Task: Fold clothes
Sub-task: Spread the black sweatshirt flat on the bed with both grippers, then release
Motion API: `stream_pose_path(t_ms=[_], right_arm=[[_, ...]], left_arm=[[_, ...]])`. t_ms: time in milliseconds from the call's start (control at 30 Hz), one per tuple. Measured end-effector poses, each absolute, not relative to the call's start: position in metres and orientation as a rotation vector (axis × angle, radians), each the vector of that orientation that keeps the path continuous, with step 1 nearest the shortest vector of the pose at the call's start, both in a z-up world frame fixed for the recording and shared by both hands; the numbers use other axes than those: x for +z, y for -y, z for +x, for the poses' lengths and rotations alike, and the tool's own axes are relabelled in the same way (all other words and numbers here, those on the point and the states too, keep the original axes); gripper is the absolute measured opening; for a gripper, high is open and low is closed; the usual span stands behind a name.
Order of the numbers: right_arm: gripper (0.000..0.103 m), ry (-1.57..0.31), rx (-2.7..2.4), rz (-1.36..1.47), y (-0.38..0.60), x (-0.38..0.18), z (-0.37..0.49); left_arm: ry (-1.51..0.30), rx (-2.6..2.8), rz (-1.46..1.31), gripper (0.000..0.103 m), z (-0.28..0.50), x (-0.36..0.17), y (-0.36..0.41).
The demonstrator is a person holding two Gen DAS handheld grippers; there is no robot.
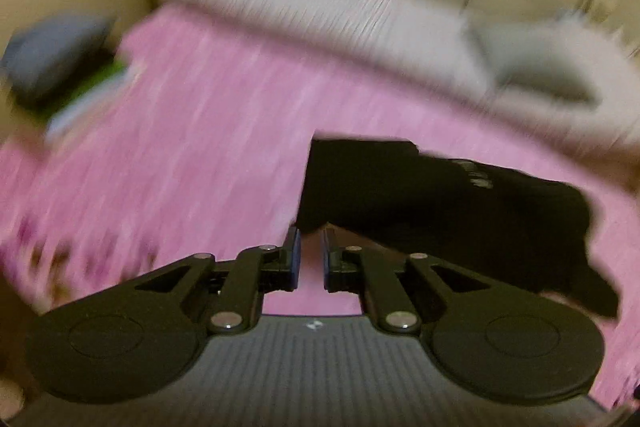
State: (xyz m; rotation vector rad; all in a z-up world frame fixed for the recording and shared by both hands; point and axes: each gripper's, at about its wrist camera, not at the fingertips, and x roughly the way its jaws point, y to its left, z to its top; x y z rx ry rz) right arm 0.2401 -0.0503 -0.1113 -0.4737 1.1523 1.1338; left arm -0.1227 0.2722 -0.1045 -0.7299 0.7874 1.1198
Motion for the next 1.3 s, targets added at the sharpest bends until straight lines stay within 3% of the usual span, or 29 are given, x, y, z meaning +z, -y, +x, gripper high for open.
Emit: stream_pose_path(t_ms=[100, 300, 900, 1300], right_arm=[[0.036, -1.164, 1.103, -0.444, 0.039, -0.105, 0.242], [0.046, -1.075, 1.123, -0.461, 0.047, -0.093, 0.212], [0.05, -1.124, 1.104, -0.552, 0.12, -0.126, 0.191], [0.05, -1.099, 1.094, -0.545, 0.114, -0.121, 0.19]], left_arm=[[-0.808, 1.077, -0.75, 0.006, -0.118, -0.12, -0.251], [-0.794, 0.993, -0.7, 0.019, -0.106, -0.121, -0.188], [-0.937, 0.971, -0.47, 0.026, -0.078, -0.111, -0.035], [-0.929, 0.933, -0.417, 0.028, -0.075, -0.106, -0.043]])
